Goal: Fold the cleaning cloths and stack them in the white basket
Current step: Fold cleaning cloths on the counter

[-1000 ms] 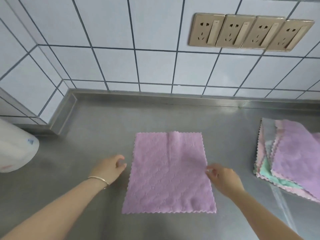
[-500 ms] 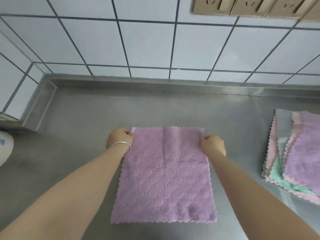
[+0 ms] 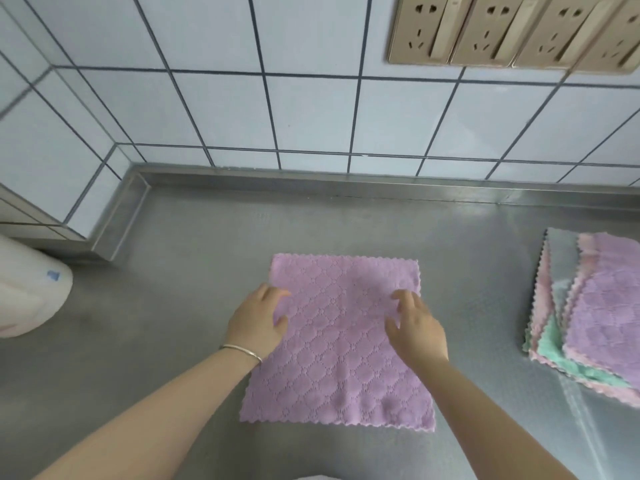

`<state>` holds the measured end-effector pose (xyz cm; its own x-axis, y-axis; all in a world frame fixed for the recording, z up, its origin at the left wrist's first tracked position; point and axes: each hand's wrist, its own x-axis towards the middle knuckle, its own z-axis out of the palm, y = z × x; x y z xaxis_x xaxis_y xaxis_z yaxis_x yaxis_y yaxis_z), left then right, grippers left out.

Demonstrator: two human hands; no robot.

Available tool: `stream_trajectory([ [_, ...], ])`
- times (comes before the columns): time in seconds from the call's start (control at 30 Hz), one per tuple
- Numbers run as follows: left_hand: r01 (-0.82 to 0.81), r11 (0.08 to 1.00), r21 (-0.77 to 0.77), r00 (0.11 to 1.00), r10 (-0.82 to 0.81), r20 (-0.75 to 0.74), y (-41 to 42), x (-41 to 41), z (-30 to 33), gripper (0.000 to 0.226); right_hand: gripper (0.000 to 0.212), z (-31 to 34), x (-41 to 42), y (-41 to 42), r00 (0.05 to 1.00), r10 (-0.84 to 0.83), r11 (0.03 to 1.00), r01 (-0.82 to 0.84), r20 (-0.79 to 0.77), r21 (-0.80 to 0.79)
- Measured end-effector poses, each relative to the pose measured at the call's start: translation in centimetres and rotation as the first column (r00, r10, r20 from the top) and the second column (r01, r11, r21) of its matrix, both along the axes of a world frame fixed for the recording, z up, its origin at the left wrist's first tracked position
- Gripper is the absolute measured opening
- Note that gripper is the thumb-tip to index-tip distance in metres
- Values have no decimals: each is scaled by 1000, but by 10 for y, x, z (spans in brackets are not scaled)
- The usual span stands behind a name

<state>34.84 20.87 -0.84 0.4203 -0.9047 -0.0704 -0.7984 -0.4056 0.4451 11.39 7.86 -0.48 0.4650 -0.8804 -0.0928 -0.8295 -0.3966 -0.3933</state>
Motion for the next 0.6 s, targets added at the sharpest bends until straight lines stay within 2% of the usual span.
stream_trajectory([
  [0.07,240,971,10,970,-240,33,31,-21,-1,40,40,-2,-5,34,971,241,966,-239,9,-97],
  [0.13,399,917,28,910,-399,108,55,-38,-5,40,46,-5,-10,60,919,394,910,-393,-20,-127],
  [0.27,486,872,65,862,-490,131,81,-61,-10,49,42,-10,-18,97,833,546,831,-552,-86,-71],
  [0.37,506,859,77,842,-511,173,93,-63,-19,48,40,-21,-27,111,807,576,810,-585,-128,-44],
  [0.43,500,862,82,845,-506,170,97,-59,-18,49,30,-25,-34,114,817,559,816,-572,-144,-84],
  [0.53,479,872,104,857,-490,162,102,-48,-18,48,45,-21,-44,113,852,491,846,-516,-181,-136],
  [0.6,451,888,90,876,-460,142,105,-40,-19,51,47,-13,-52,110,903,382,903,-410,-198,-131],
])
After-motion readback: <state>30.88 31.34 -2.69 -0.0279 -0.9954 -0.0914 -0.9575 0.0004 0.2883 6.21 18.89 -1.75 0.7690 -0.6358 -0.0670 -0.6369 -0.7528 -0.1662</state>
